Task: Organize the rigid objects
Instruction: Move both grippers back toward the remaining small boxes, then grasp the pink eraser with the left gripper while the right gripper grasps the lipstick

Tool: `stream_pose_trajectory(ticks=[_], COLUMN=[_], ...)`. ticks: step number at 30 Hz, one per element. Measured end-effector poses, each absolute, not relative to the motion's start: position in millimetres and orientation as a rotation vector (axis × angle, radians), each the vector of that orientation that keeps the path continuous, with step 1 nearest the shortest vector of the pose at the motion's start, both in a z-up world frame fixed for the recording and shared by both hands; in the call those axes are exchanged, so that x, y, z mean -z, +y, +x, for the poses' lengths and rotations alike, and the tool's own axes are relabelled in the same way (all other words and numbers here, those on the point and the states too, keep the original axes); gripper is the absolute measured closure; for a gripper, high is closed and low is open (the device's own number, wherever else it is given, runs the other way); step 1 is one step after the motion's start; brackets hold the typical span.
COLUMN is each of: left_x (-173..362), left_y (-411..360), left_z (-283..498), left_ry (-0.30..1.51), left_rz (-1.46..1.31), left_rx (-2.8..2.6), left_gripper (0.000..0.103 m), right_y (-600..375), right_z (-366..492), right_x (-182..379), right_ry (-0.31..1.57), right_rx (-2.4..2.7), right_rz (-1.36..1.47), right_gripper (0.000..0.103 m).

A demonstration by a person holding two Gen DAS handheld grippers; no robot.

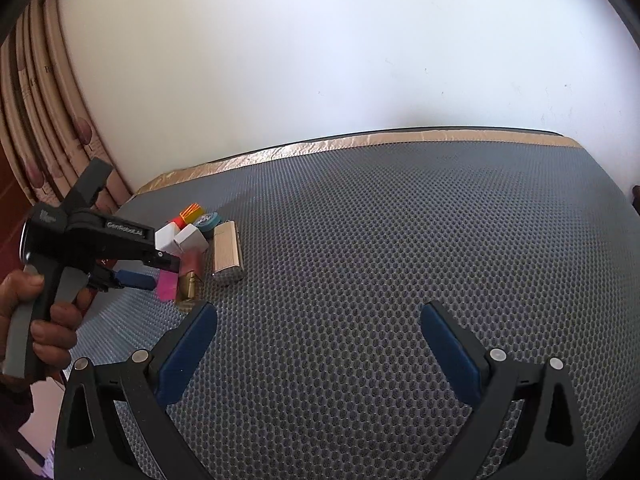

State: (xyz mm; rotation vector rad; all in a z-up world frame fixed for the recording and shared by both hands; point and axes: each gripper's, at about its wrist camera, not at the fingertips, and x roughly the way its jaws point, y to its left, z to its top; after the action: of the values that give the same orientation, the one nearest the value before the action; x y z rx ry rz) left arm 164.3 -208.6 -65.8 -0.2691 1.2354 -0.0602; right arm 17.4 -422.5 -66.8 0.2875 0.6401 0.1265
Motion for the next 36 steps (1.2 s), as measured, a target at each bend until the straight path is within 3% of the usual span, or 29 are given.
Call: stream_pose_trajectory(ticks=[7,12,15,16,19,21,27,36], left_x=[63.9,61.5,59.8,59.4,59.8,69.5,75.8,75.7], left_y=[-183.8,-150.6,-132.2,-128.9,-111.9,-96.6,-103.1,-77.9], left_z=[145.5,124.6,113.5,110.5,98.8,93.1,81.4,74.9], left_ry=[1.215,1.193,1.168,1.161,1.132,1.137,1.099,1.095], left_rz=[-0.274,-0.258,-0.228,-0.220,-0.205,-0.208,-0.103,-0.174], left_rx=[0.032,0.010,0.009,0.009,0.029,0.058,0.074,0.159], left_gripper=[0.047,0.058,0.069,0.072,0.071,0.061,0.062,0.062], right_y=[-424.1,-419.1,-398.4,-387.5,-347.6,-327.4,-295.1,-262.5], right_z=[18.1,15.0,10.2,11.4,22.2,36.3,90.7,134.1], right_x=[68.6,64.7,52.4,48.6,39.0,36.2,46.0,66.6], right_ry=[0.645,0.629,0.608,0.618,0.646,0.663,0.754,0.870], right_rx=[-0.119,-0.142,-0.215,-0.259,-0.395,-0.449,-0.486,-0.453], right_rz=[0.299,0.270,0.199,0.186,0.176,0.185,0.207,0.156], right_gripper=[0.000,0.000,0.012,0.021,0.023,0.023,0.023,0.038])
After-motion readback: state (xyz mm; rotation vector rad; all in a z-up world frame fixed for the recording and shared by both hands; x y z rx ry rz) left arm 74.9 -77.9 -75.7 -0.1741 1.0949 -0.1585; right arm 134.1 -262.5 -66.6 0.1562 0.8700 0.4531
